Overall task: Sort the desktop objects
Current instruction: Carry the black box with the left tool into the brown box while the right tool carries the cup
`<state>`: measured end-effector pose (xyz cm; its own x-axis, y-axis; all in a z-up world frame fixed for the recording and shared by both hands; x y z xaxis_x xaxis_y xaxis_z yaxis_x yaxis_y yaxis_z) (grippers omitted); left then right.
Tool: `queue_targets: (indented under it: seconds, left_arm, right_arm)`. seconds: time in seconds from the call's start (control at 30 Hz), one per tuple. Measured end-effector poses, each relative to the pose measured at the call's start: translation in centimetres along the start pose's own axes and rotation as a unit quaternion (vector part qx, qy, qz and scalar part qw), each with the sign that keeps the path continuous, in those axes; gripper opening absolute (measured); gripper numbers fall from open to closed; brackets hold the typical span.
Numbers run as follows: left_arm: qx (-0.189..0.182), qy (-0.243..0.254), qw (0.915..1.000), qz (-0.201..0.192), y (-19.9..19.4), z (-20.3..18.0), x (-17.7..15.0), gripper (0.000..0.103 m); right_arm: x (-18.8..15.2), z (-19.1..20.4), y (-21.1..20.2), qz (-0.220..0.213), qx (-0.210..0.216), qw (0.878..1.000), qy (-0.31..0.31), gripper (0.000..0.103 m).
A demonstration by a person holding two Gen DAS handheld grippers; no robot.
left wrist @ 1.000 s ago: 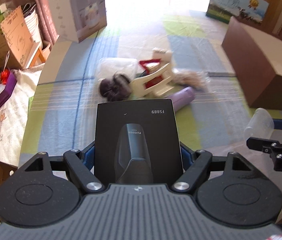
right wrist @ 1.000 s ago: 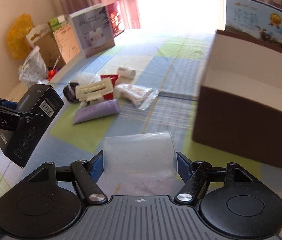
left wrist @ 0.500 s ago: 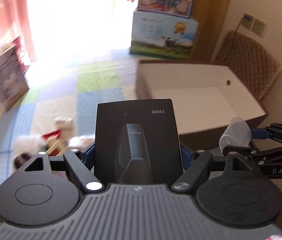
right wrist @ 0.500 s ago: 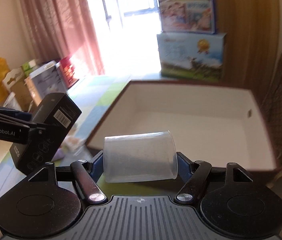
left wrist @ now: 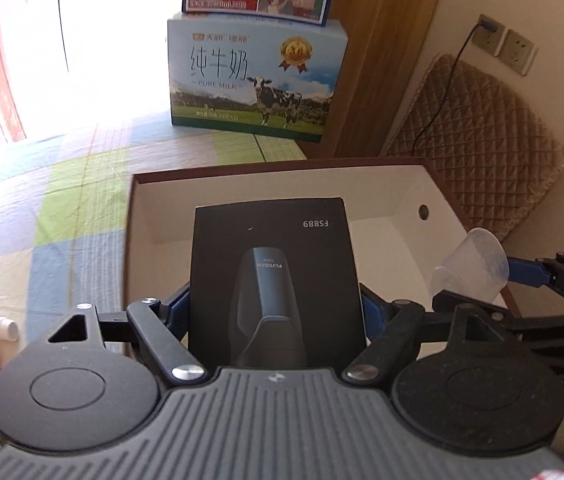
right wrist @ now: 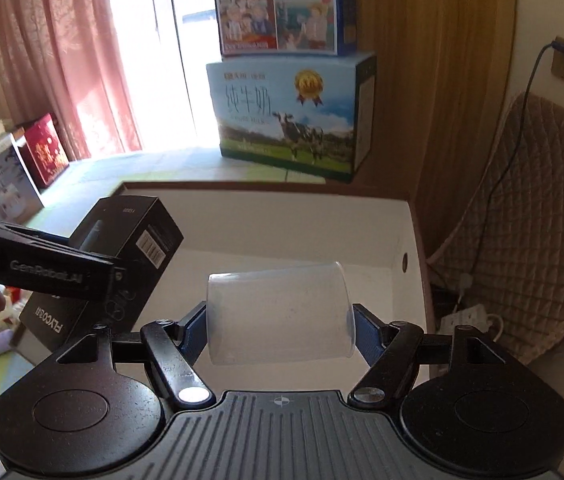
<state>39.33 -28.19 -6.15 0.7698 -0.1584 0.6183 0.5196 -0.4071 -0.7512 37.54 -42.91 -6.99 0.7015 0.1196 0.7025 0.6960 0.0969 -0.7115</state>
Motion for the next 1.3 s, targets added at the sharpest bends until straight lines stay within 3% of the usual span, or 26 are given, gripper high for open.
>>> queue_targets:
  seconds: [0.3,0.63,0.87,1.23,1.3]
  left_arm:
    - [0.025,-0.066,0.9953,0.066,7.0,0.7,-0.8,0.077]
    - [0.046,-0.091,0.9884,0.113,11.3,1.0,-1.7,0.077]
    - [0.032,-0.089,0.9888,0.115,11.6,0.9,-1.3,0.077]
    - [0.056,-0.07,0.9909,0.1,9.6,1.8,-0.6,0.082]
    - [0.059,-0.069,0.991,0.098,9.3,2.0,-0.6,0.082]
  right_arm:
    - [-1.3,-0.9,4.6,0.069,0.003,0.997,-0.026,0.07]
    - [-1.7,-0.6,7.3,0.107,0.007,0.993,-0.045,0.07]
    - [-1.5,-0.4,8.5,0.126,0.013,0.991,-0.04,0.07]
    - [-1.3,0.4,8.9,0.149,0.032,0.988,-0.023,0.07]
    - [-1.2,0.5,8.9,0.147,0.036,0.988,-0.02,0.075]
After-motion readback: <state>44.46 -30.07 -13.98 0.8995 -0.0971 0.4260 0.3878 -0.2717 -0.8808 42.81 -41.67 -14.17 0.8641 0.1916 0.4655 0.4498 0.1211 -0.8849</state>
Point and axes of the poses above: each gripper's, at about its wrist camera, not at the fingertips, and y roughly the way its jaws point, z to its left, x to its top, the point moved 7 cm from there along y, roughly the way its jaws point, and after that the axes turned 8 degrees about -x, right-handed, at the moved point
